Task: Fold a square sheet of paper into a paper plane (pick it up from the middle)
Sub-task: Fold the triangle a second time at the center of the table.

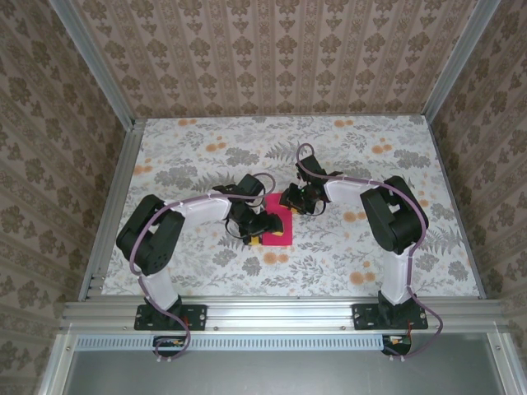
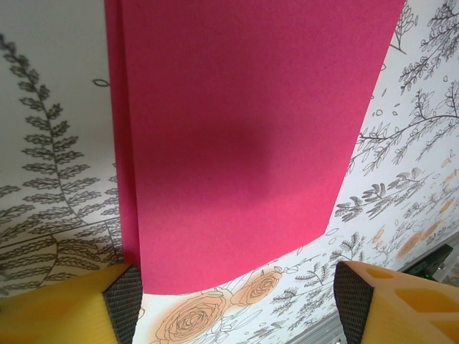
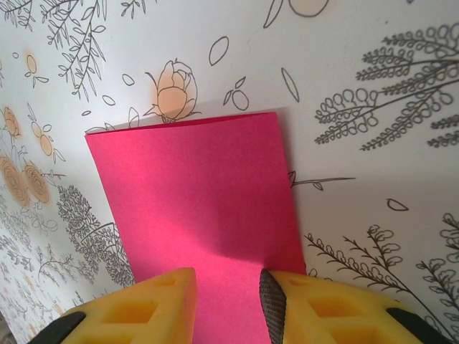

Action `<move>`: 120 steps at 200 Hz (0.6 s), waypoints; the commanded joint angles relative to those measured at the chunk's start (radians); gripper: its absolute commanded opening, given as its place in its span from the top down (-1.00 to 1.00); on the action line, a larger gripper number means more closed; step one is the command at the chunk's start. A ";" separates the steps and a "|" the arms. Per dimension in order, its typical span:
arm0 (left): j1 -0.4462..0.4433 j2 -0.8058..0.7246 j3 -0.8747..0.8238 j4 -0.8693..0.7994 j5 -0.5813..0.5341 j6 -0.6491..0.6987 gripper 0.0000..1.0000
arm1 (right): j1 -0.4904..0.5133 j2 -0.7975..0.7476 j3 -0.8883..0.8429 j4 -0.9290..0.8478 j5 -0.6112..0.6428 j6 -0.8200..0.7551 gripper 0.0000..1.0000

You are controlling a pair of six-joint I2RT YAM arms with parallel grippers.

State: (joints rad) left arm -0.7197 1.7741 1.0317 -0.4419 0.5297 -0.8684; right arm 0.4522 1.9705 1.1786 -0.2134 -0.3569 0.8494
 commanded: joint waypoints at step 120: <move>0.035 -0.038 0.006 0.187 0.013 0.072 -0.41 | -0.009 0.088 -0.073 -0.050 0.076 0.012 0.30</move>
State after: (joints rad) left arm -0.7109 1.7737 1.0374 -0.3187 0.5499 -0.8337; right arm 0.4473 1.9701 1.1690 -0.1989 -0.3752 0.8494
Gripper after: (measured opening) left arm 0.707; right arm 0.351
